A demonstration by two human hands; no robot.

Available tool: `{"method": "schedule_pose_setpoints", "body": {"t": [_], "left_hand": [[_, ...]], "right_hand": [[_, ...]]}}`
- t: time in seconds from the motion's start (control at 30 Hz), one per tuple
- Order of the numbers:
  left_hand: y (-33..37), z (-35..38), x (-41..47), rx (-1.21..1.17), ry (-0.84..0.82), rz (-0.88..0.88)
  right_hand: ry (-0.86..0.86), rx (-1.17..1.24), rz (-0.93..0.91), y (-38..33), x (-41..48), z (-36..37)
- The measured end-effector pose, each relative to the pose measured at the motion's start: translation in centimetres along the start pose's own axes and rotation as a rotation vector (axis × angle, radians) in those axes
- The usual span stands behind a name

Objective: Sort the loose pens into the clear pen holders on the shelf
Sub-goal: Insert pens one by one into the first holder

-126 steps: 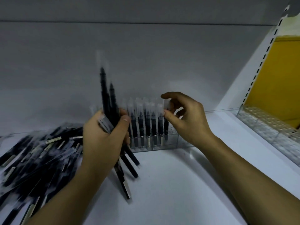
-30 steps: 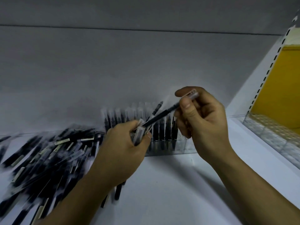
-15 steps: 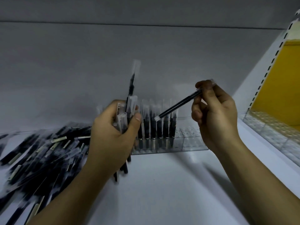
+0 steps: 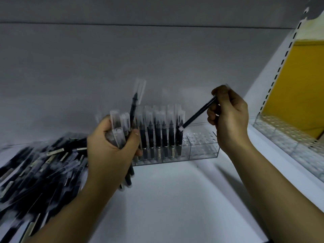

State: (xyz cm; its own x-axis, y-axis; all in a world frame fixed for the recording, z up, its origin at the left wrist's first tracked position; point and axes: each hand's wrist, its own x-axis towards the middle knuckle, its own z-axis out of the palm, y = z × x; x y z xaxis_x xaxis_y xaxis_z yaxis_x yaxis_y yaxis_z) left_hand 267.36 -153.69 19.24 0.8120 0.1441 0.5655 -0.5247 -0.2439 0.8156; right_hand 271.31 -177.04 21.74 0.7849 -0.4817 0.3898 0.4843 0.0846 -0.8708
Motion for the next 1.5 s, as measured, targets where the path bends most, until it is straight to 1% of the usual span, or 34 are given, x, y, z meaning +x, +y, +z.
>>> {"method": "schedule_pose_setpoints", "body": {"t": [0.1, 0.23, 0.37, 0.5, 0.77, 0.87, 1.07, 1.2, 1.33, 1.5], "left_hand": [[-0.2, 0.1, -0.4, -0.050, 0.013, -0.040], [-1.1, 0.1, -0.2, -0.085, 0.047, -0.061], [-2.2, 0.3, -0.5, -0.015, -0.009, -0.089], [-2.6, 1.0, -1.2, -0.038, -0.073, -0.143], [-2.9, 1.1, -1.2, -0.038, -0.064, -0.131], [-3.3, 1.3, -1.1, -0.111, -0.047, -0.145], [-3.2, 1.7, -1.1, -0.212, -0.102, -0.160], [-3.1, 1.7, -1.2, -0.189, -0.138, -0.143], [-3.0, 1.5, -1.1, -0.188, -0.147, -0.142], [-3.4, 1.6, -1.0, -0.134, -0.180, -0.137]], "right_hand": [[0.011, -0.026, -0.029, 0.1, 0.0, -0.1], [0.013, -0.129, -0.169, 0.5, 0.2, -0.4], [-0.043, -0.270, -0.267, 1.0, 0.4, -0.6], [-0.087, -0.359, -0.336, 1.3, 0.2, -0.5], [-0.151, -0.493, -0.410, 2.0, 0.1, -0.4], [-0.209, -0.544, -0.417, 2.4, 0.2, -0.3], [-0.317, -0.651, -0.444, 3.1, 0.5, -0.3], [-0.396, -0.738, -0.424, 3.5, 0.7, -0.4], [-0.392, -0.724, -0.403, 3.7, 0.7, -0.5], [-0.436, -0.779, -0.453, 3.8, 1.0, 0.3]]}}
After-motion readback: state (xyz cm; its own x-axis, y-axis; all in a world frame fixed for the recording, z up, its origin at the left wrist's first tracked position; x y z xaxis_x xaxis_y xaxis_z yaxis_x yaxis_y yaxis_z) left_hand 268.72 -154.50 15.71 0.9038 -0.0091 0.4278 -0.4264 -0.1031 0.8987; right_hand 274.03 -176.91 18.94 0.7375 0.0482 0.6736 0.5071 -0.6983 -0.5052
